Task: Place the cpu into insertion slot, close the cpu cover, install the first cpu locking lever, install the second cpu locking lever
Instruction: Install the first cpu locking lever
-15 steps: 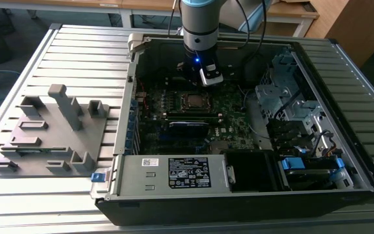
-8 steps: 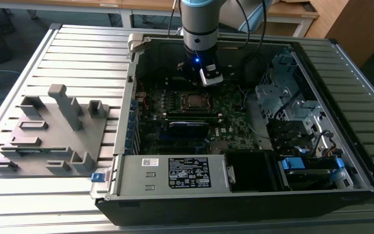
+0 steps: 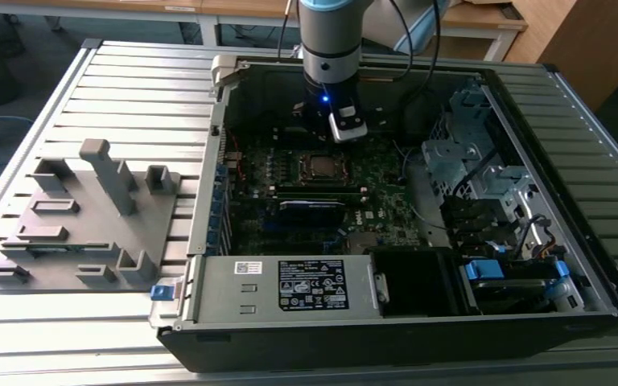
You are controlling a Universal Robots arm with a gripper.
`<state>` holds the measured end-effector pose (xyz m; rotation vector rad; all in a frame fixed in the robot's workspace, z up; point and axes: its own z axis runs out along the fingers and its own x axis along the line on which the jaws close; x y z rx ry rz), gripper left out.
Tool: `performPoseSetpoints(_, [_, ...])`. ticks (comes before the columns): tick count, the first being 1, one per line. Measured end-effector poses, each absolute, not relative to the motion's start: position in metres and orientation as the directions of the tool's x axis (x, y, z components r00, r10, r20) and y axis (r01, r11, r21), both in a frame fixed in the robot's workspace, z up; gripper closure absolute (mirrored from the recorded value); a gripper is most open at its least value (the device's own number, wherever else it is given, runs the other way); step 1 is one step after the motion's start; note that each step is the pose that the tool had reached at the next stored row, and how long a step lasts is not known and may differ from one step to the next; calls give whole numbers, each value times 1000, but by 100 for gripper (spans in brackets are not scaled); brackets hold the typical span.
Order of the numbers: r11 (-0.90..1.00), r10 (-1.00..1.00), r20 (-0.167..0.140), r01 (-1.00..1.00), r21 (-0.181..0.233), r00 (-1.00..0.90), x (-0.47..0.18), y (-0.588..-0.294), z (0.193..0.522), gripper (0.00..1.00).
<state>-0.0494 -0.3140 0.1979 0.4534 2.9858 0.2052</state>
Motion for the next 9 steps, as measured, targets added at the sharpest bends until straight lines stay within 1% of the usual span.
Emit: performPoseSetpoints(9, [942, 317, -93, 301, 151, -944, -49, -314, 202, 90])
